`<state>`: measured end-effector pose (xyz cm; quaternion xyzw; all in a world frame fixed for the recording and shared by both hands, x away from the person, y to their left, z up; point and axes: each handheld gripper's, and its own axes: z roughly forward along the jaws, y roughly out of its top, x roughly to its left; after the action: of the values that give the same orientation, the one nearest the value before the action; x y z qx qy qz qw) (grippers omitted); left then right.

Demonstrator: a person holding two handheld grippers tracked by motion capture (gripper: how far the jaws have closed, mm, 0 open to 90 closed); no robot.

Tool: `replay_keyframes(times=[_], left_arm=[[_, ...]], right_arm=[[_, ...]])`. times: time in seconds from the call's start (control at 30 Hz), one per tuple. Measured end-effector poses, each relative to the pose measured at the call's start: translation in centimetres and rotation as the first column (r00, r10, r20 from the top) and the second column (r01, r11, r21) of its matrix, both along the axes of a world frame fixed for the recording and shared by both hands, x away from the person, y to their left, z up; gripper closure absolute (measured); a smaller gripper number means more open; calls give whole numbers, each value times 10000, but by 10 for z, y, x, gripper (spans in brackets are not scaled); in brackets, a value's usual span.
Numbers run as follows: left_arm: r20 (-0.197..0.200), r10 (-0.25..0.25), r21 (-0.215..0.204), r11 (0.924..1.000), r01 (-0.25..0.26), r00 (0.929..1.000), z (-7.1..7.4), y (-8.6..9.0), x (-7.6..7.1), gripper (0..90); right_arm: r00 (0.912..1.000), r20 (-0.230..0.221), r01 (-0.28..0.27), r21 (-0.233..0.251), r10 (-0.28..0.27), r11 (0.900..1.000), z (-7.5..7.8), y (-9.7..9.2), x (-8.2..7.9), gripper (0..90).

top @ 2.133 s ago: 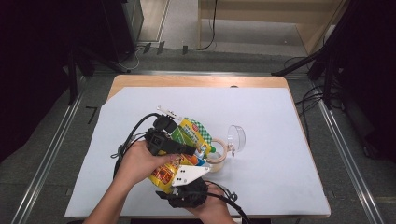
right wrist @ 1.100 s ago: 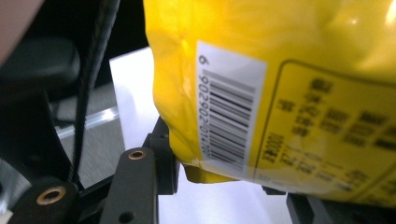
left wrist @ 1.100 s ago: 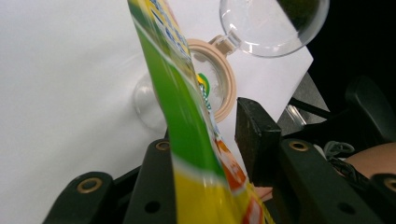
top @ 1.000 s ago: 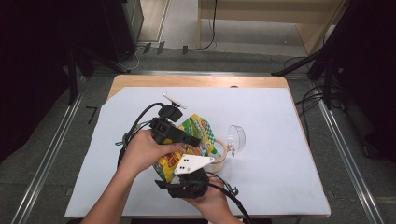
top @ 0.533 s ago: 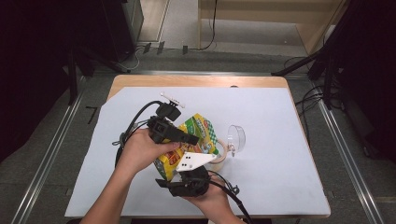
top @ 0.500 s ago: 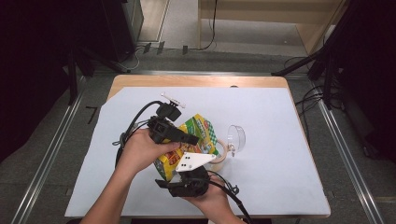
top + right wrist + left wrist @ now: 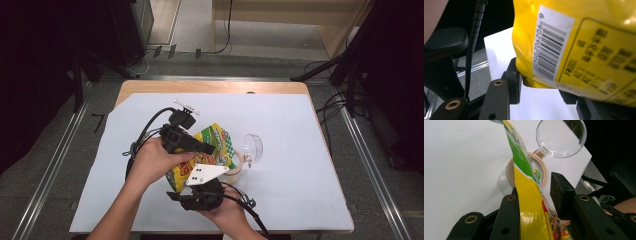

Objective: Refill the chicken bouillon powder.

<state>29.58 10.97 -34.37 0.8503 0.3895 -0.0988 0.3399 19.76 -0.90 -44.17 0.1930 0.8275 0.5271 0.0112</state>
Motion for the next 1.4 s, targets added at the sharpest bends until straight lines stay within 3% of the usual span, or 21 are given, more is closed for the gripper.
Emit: replay_keyframes(times=[0.13,0.23,0.37,0.53,0.7,0.87,1.0,1.4], left_arm=[[24,76,-194,9998,-76,10000,-1,2,3,695],[8,72,8,10000,-72,10000,0,1,4,701],[-672,-246,-40,9997,243,9974,3,0,13,710],[-436,-175,59,9998,178,9989,11,-3,14,707],[-821,27,231,9997,-8,9966,11,-3,18,763],[-411,-3,332,9994,17,9992,15,-6,11,770],[-373,36,343,9994,-23,9993,17,-6,8,775],[-197,62,171,9998,-59,9998,16,-8,6,772]], right_arm=[[9997,-217,90,50,-89,9999,2,0,2,605],[9991,-404,114,63,-111,9999,4,1,3,605],[9986,-528,69,173,-60,9998,7,0,3,605],[9983,-549,196,363,-176,9991,13,0,9,608],[9979,-629,162,510,-129,9986,11,3,10,605],[9993,-368,29,372,-15,9993,6,4,10,595],[9998,-175,-33,438,41,9990,7,4,8,624],[9993,-342,142,376,-130,9992,5,3,8,642]])
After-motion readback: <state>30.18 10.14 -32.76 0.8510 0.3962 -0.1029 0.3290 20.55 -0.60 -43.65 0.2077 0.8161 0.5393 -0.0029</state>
